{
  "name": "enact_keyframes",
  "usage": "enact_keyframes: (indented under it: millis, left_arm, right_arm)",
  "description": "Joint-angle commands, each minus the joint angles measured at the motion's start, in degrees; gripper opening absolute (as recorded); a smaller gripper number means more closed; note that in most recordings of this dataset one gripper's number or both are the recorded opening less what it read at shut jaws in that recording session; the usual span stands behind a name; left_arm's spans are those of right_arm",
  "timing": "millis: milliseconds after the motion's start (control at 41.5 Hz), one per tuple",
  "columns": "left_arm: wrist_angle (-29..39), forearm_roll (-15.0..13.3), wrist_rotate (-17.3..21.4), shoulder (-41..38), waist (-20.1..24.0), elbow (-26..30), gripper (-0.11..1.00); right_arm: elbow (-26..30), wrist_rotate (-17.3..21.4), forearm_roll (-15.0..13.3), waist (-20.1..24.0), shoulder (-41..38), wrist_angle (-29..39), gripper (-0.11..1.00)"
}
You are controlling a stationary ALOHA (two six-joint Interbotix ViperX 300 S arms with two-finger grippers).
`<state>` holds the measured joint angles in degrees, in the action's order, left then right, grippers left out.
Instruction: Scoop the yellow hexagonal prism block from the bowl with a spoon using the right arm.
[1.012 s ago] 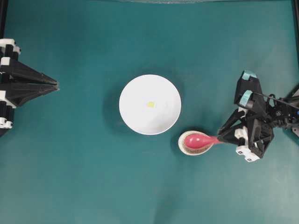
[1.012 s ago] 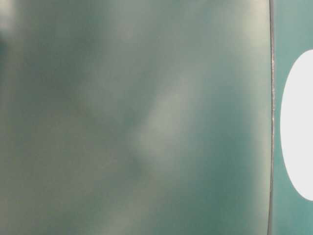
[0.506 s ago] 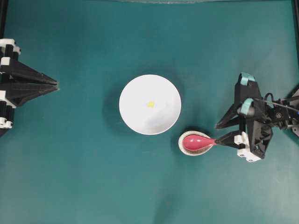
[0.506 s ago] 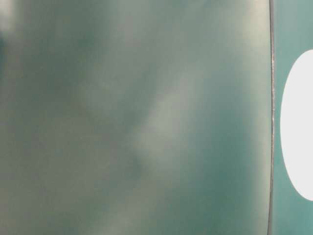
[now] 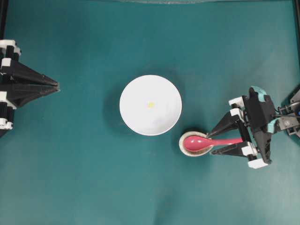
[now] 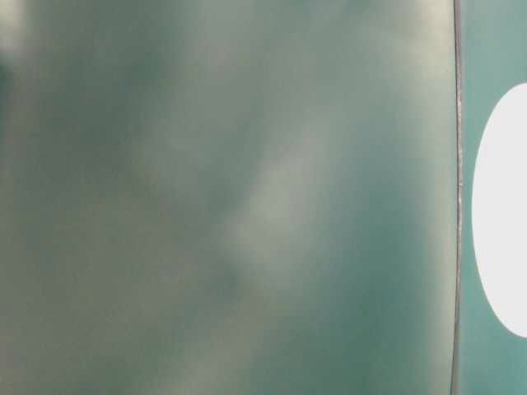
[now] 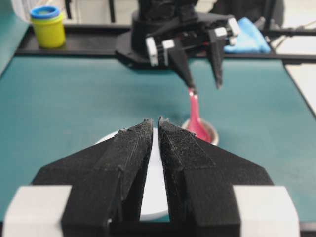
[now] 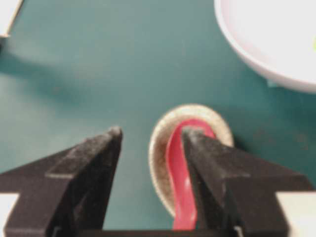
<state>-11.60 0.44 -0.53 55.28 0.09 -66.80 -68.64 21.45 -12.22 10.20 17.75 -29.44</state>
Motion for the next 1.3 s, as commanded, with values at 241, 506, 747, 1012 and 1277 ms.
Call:
enact_keyframes:
  millis: [241,506,747,1012,1277]
  left_arm:
    - [0.53,0.18,0.00,-0.53,0.00,1.32,0.13]
    - [0.53,0.18,-0.09,-0.62,0.00,1.32,0.13]
    - [0.53,0.18,-0.09,-0.70,0.00,1.32,0.13]
    - [0.53,0.18,-0.09,-0.70,0.00,1.32,0.13]
    - [0.44,0.18,-0.18,-0.70,0.00,1.32,0.13]
  right_arm:
    - [-9.05,-11.51,12.48,0.62,-5.71,-25.31,0.52]
    - [-11.25,-13.62,21.09,7.03,-14.24,-37.44,0.52]
    - [-10.20,-13.71,29.97,13.36,-24.61,-46.41,0.52]
    - [-9.05,-13.89,37.79,18.37,-30.76,-50.01,0.52]
    - [-9.32,-13.97,38.32,18.90,-30.67,-46.23,0.52]
